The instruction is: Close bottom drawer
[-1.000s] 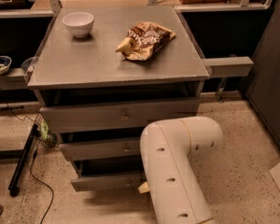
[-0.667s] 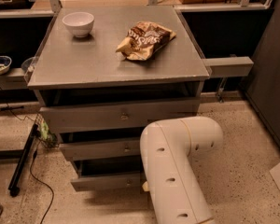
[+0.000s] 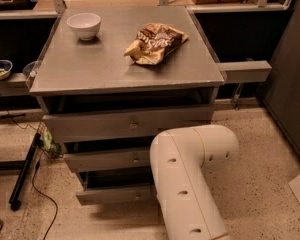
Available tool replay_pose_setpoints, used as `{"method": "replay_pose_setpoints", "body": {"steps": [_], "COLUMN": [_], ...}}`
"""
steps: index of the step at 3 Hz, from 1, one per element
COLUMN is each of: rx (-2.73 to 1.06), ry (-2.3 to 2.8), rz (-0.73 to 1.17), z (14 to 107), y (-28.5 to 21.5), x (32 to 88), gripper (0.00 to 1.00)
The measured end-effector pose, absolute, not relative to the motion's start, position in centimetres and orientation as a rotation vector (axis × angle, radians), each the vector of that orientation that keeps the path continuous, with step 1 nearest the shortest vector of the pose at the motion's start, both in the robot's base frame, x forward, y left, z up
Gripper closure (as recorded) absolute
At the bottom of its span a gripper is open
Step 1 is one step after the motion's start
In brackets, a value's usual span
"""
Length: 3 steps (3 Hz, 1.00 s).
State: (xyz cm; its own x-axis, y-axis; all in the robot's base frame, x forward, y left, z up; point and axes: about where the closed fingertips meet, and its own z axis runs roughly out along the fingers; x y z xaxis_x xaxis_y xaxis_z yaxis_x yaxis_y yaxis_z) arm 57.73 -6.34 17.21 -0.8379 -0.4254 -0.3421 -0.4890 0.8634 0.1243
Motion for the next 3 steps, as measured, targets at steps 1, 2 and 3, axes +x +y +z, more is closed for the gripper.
{"method": "replay_pose_setpoints", "body": {"steps": [1, 2, 3], "rx": [-0.682, -0.641, -0.629], "ry": [2.725, 2.690, 2.669], "rz": [0.278, 0.238, 0.231], "z": [17.3, 18.2, 18.8], "y": [-6.2, -6.0, -5.9], "x": [58.3, 60.3, 60.9], "gripper": [1.00, 1.00, 1.00]}}
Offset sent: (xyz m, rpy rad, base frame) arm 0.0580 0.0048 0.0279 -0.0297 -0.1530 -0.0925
